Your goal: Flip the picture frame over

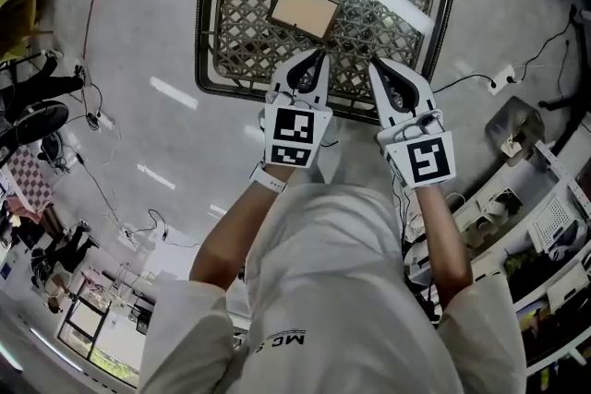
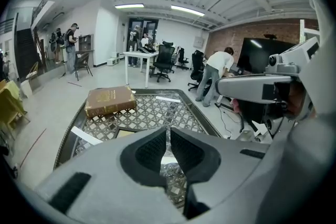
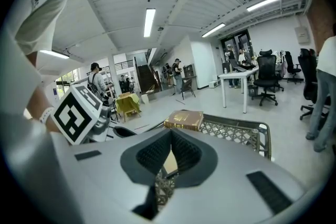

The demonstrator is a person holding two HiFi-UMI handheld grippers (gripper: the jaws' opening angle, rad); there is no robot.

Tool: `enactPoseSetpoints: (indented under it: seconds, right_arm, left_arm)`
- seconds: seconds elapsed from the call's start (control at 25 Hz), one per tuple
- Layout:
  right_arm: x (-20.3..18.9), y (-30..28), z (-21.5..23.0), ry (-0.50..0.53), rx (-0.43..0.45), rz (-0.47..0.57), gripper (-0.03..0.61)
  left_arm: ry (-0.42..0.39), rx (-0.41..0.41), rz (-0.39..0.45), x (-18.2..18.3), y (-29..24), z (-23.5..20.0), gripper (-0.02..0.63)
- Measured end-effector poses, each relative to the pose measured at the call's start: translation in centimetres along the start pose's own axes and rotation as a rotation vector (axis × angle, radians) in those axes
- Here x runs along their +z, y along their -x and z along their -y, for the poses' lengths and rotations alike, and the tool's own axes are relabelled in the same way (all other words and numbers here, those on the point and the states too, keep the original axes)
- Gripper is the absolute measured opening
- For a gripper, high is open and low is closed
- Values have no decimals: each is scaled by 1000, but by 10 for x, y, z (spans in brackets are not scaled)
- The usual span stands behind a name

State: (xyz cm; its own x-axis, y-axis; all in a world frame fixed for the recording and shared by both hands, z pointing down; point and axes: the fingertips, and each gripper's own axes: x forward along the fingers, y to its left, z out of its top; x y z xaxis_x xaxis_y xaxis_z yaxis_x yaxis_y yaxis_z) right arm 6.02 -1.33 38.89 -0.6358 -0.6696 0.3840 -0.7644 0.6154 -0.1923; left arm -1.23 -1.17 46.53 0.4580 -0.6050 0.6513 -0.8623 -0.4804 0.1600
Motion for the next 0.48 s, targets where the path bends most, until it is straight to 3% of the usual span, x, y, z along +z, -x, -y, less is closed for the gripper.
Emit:
enactPoseSetpoints:
  seconds: [0.4, 0.48]
  right_arm:
    - [-17, -6, -1, -16, -1, -19, 17]
    - [-20, -6, 0, -22, -6, -19, 18]
  left_arm:
    - [-11, 7, -65, -38, -43, -11, 28]
    - [-23, 5, -75, -43, -51, -12, 59]
